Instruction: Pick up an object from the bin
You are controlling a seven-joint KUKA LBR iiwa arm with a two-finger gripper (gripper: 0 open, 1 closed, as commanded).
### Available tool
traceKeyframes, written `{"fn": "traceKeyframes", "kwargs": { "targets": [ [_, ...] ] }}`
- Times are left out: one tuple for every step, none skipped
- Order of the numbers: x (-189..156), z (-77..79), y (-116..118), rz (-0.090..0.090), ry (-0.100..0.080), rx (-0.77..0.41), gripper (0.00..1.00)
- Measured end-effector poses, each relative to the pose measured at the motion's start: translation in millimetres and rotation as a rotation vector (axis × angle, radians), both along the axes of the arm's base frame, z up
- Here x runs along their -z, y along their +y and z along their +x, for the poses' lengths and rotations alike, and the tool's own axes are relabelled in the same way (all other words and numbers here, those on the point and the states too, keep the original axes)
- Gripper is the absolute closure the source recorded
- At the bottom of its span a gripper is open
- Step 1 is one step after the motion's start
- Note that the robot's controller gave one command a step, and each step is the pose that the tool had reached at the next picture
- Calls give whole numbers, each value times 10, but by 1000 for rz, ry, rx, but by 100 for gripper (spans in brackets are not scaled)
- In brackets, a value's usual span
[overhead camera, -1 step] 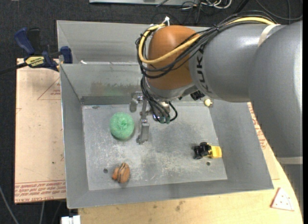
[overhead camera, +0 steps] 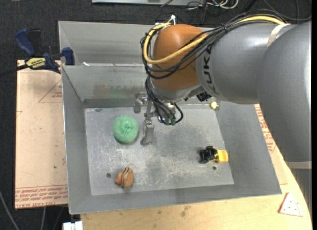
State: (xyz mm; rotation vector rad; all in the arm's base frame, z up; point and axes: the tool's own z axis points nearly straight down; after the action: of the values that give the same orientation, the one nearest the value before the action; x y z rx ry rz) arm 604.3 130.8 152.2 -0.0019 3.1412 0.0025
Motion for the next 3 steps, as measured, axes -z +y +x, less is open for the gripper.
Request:
{"fn": "traceKeyframes", "kwargs": {
  "targets": [
    [258,189,143,1,-10,-37,0],
    [781,302,375,0,-2,-20,100],
    [781,303,374,0,-2,-19,100]
  ]
}}
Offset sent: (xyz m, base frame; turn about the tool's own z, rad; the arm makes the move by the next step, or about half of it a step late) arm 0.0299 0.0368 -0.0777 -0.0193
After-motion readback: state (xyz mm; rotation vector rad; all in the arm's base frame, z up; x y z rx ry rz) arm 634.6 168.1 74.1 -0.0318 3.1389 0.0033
